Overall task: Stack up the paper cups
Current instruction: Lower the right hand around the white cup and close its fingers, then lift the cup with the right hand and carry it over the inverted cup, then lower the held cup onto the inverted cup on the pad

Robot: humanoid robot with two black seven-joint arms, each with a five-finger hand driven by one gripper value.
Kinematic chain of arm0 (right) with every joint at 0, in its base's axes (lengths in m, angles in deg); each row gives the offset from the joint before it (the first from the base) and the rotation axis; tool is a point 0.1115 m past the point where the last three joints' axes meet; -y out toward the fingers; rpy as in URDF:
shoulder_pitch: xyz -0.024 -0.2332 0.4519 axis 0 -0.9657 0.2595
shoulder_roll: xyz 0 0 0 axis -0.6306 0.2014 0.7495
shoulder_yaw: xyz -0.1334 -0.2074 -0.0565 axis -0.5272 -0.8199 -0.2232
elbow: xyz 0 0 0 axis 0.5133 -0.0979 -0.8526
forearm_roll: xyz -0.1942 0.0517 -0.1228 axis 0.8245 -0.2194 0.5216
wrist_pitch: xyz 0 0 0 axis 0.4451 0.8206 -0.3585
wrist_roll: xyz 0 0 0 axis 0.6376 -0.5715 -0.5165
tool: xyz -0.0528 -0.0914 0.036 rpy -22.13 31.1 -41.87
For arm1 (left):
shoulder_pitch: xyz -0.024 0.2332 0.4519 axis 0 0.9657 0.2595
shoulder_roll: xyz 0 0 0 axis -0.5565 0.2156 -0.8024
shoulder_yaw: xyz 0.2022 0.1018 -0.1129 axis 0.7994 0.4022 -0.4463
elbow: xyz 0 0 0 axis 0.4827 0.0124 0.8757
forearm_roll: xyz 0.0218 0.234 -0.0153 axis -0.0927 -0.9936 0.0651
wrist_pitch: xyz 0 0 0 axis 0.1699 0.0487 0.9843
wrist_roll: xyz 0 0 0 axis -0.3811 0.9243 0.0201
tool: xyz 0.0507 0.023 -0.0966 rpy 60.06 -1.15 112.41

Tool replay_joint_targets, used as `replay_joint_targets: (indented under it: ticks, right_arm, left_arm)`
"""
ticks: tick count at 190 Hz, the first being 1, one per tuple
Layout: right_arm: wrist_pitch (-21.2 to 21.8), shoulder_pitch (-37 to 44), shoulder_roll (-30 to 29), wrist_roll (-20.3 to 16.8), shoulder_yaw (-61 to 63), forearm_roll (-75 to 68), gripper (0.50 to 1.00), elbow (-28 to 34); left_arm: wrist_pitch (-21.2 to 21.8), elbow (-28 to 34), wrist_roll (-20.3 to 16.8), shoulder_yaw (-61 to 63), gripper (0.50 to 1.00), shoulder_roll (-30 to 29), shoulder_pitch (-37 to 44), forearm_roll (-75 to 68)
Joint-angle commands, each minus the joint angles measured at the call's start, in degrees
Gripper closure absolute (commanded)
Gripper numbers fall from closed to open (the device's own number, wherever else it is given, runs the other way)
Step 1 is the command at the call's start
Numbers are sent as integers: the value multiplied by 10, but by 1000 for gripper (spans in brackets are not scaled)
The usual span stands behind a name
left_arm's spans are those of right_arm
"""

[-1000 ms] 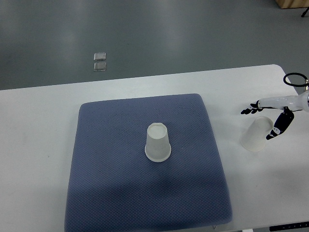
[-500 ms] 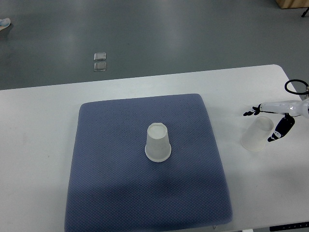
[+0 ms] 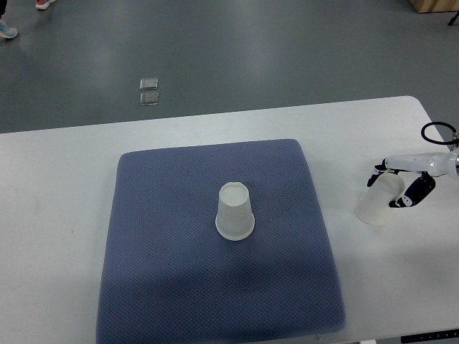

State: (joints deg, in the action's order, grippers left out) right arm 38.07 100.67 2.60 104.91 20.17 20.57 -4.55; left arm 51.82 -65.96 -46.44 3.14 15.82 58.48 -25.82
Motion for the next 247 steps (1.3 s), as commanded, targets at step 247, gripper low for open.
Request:
replay_joint_targets:
  ticks: [247]
  right_arm:
    - [177,288,-177,8,10,-77,828,120]
  left_arm:
    - [0,0,0,0,500,0,0,1]
